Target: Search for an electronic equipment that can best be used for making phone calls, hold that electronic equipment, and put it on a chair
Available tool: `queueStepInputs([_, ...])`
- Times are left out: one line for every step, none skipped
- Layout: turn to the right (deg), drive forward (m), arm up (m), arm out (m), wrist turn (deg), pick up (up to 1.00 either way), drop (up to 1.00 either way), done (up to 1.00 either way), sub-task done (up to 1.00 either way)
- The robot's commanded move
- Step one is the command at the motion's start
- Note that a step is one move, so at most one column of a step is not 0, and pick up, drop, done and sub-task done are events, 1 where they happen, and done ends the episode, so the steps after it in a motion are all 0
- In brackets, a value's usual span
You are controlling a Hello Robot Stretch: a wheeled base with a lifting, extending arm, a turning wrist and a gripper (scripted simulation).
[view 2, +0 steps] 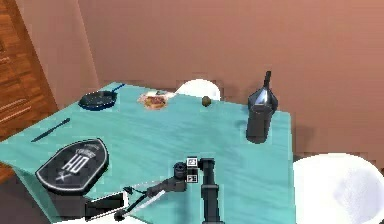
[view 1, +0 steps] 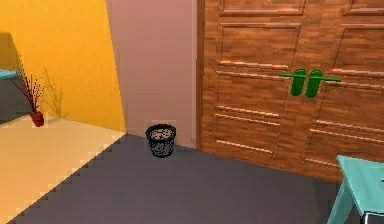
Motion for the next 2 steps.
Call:
queueStepInputs([0.0, 0.0, -0.32, 0.0, 0.0, 0.0, 0.0, 0.0, 0.0])
queueStepInputs([0.0, 0.0, 0.0, 0.0, 0.0, 0.0, 1.0, 0.0, 0.0])
